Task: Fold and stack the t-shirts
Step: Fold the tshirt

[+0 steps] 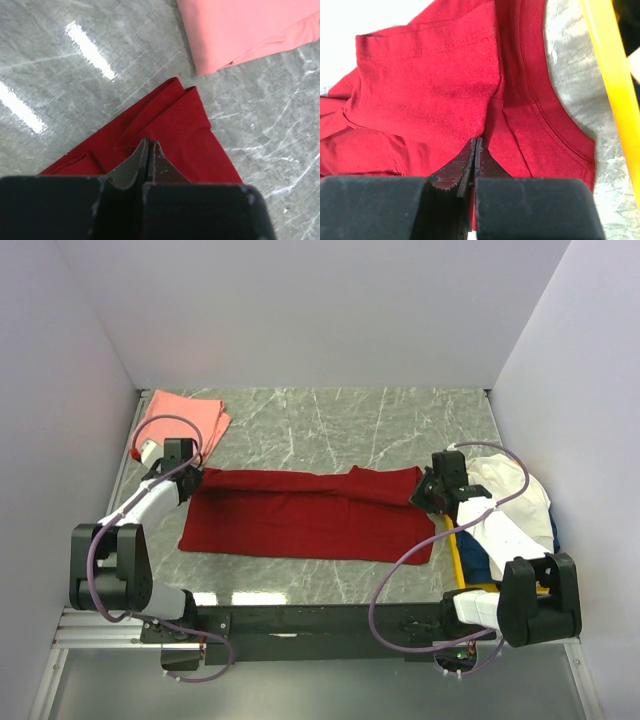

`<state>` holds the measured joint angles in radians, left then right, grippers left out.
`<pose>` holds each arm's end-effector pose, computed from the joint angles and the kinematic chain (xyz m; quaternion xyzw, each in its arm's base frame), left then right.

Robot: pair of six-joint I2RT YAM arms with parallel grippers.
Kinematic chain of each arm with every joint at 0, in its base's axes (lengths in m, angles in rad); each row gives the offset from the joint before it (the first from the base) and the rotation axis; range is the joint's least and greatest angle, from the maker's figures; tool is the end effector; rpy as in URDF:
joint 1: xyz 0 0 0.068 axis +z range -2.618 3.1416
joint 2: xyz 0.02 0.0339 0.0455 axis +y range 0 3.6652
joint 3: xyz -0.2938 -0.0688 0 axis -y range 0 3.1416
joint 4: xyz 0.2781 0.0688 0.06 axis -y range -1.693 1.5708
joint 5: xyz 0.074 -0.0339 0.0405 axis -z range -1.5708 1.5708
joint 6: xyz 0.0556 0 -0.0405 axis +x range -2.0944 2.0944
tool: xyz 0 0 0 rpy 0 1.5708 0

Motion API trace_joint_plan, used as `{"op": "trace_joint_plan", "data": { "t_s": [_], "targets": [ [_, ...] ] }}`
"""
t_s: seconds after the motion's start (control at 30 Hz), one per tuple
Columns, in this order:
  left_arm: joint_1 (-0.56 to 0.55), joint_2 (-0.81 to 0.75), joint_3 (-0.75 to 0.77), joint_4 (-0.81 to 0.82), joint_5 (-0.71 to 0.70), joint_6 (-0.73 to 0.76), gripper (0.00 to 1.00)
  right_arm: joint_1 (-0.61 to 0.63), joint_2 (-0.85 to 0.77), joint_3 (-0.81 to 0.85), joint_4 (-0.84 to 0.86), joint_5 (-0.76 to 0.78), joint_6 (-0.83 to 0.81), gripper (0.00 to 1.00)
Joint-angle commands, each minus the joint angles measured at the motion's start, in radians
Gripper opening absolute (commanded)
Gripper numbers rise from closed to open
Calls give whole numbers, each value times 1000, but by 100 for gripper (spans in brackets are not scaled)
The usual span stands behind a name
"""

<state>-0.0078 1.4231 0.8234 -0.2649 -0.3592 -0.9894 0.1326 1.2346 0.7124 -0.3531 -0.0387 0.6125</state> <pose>0.3221 0.0170 0.2008 -0.4896 0.7851 -0.0155 0.3790 0.2743 0.0388 0.2047 0.2170 0.9146 0.1410 0.3107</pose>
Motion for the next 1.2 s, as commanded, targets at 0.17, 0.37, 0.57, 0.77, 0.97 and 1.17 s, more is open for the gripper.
{"op": "trace_joint_plan", "data": {
  "t_s": [0.17,0.37,0.57,0.77,0.97,1.17],
  "targets": [
    [31,-52,-84,104,43,0,21,-65,-10,-41,54,-107,3,37],
    [31,-115,-101,118,58,12,43,-56,-6,45,28,-101,-30,51],
    [26,-153,-76,130,110,43,46,64,185,252,5,-32,-36,51],
    [12,-171,-76,109,105,52,48,206,467,530,-75,128,-30,51],
    [12,-164,-112,108,83,20,47,252,636,680,-84,168,-13,50],
    [12,-173,-124,86,16,-9,51,278,738,762,-106,171,-11,49]
  ]
}}
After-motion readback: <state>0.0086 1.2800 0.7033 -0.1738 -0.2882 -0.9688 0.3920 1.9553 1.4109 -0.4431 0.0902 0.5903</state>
